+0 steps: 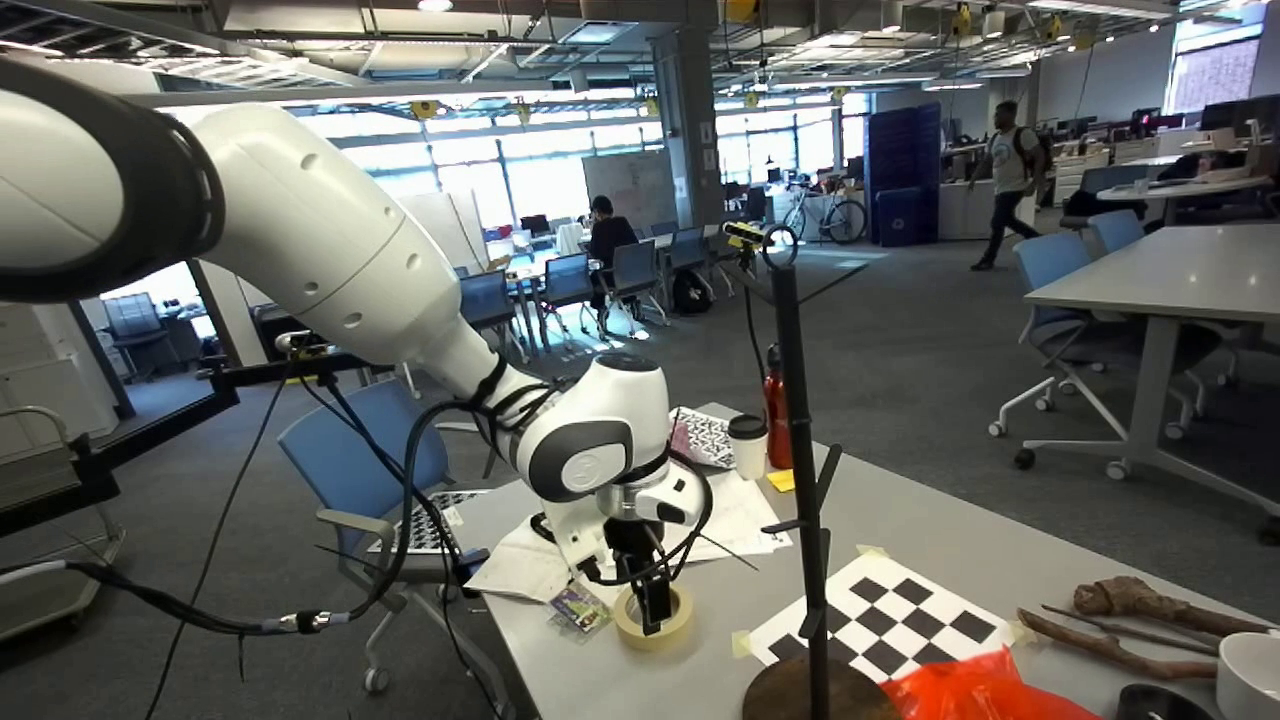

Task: Remove the masking tape from the object, put it on the table and replace it with the different masking tape from the table

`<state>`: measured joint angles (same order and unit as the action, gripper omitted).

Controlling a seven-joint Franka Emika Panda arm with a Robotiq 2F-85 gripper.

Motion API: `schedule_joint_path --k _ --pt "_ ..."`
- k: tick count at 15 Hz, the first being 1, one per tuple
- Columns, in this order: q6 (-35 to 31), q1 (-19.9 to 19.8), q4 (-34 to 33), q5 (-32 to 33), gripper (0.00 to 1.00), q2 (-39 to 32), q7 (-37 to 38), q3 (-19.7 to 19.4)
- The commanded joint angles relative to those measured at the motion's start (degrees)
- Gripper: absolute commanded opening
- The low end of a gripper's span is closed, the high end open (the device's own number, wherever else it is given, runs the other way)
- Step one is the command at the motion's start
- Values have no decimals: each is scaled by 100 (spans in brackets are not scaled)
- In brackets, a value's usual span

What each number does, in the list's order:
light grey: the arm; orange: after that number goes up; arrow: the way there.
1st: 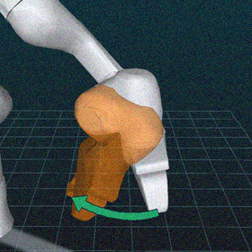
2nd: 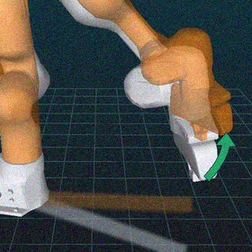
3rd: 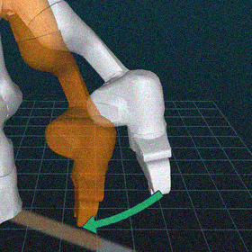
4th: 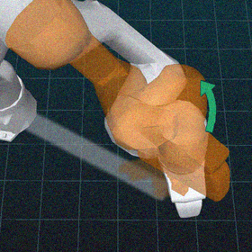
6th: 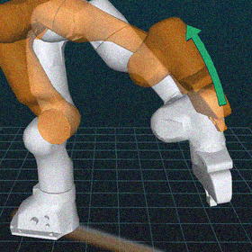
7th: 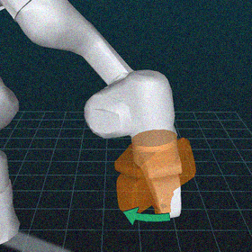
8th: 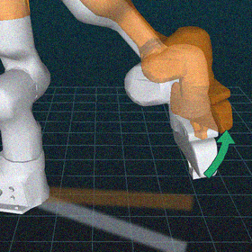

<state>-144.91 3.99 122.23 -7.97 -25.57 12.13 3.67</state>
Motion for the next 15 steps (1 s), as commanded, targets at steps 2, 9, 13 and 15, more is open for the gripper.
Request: schedule_joint_path --k 2,9,13,15 --pt "-264 -46 -223 -119 100 -477 -181 25" --pt "-374 -32 -627 -78 100 -834 -119 -14" --pt "-358 -5 -812 -32 100 -1013 -71 -81" --pt "-341 18 -897 10 100 -1108 -55 -121"
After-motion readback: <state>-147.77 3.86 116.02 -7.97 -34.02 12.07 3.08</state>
